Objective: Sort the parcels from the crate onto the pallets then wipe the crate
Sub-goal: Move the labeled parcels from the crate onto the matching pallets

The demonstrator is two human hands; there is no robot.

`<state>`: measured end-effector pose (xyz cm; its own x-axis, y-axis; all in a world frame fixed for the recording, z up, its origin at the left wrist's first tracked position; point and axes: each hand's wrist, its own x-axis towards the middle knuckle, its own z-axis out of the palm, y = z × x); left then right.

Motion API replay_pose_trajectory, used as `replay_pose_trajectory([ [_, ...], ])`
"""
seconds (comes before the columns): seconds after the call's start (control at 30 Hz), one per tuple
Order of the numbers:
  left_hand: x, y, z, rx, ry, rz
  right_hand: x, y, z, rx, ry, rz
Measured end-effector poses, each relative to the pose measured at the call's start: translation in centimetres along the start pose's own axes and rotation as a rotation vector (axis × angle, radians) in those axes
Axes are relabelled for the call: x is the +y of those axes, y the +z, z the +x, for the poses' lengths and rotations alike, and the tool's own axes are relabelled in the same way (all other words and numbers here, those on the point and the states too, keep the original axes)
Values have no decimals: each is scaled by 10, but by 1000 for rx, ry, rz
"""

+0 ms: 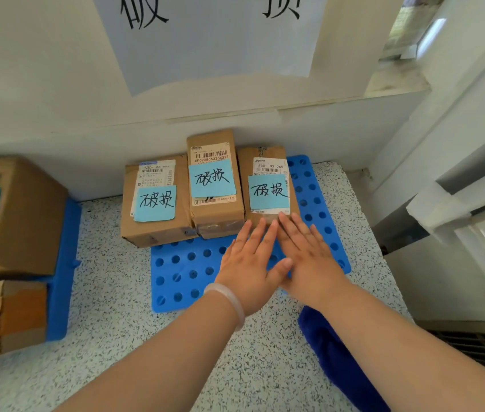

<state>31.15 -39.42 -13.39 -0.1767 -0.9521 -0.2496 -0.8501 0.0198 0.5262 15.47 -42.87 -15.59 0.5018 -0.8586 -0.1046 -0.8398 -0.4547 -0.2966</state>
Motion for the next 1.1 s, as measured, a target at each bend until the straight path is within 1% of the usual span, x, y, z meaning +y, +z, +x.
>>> replay_pose_trajectory([
  [0.1, 2, -8, -6, 27, 23, -33, -7, -18, -11, 26, 13, 23],
  [0.2, 7, -8, -25, 37, 52, -3, -16, -25, -43, 58, 45, 31],
  [0.3, 16, -2, -48, 35, 62, -9, -27, -20, -84, 90, 111, 24],
  [0.37, 26, 6, -63, 59, 101, -17, -36, -15, -114, 132, 171, 27],
  [0.47, 48, 19, -88, 82, 221, -33, -48, -17, -162, 214, 265, -1],
  [0.6, 91, 42, -117, -8, 400, -15, -50, -29, -231, 306, 408, -21],
  [0.73, 146, 65, -147, -53, 579, 21, -49, -35, -312, 393, 575, -11],
  [0.9, 202, 99, -187, -111, 788, 118, -45, -34, -406, 385, 771, 2],
  [0.97, 224, 114, -202, -148, 830, 151, -42, -29, -437, 369, 848, 13],
  [1.1, 269, 148, -231, -169, 884, 178, -31, -18, -490, 344, 937, 86],
])
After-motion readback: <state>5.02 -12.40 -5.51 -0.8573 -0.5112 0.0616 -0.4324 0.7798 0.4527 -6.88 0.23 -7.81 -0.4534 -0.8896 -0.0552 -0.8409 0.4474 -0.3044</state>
